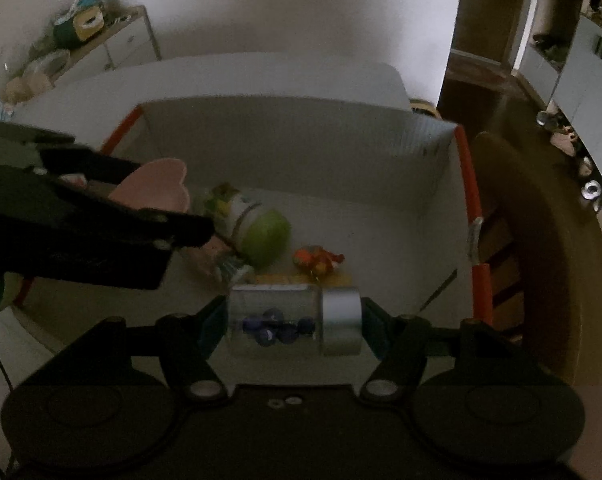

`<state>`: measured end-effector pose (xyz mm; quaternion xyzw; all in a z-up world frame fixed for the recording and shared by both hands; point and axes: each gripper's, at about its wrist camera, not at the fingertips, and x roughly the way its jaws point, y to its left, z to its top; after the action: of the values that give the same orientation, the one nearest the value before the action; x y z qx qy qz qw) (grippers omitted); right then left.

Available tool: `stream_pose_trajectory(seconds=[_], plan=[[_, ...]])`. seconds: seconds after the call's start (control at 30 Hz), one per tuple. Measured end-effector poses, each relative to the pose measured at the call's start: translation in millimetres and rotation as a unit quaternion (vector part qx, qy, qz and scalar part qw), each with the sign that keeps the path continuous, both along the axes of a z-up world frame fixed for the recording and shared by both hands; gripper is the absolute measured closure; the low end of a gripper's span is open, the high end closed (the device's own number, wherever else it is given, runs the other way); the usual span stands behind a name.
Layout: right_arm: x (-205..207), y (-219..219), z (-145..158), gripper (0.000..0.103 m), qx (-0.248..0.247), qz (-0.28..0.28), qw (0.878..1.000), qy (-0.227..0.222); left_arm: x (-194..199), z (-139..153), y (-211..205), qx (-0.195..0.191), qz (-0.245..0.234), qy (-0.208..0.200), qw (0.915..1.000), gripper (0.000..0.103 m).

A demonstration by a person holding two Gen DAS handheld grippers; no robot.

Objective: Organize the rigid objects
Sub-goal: 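Lower and release the heart dish with the left tool while the right tool releases the cylinder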

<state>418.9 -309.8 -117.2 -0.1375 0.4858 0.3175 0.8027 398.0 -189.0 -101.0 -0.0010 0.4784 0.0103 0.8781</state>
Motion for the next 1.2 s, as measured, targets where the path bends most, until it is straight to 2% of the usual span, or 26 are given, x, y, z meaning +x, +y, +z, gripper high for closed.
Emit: stream_pose_trajectory(seconds=[0.2,0.47,0.77,1.2], plan=[[6,2,-11,0.034,-0.016,0.016,1.0,0.012,12,-17,-7,0.015,-0.002,0.026,0.9995,0.028],[11,7,-18,0.034,-0.028,0.033,0.999,0.017,22,-35,-12,0.007,0.01,0.049,0.9987,0.028],[12,5,-22,0.034,-0.028,0.032,0.999,0.019,33,-44,-13,0.016,0.019,0.087,0.9959,0.028],[10,-2,-15,0.031,-0.012,0.038,0.999,0.021,32,-40,-13,0.004,0.024,0.085,0.9961,0.028]])
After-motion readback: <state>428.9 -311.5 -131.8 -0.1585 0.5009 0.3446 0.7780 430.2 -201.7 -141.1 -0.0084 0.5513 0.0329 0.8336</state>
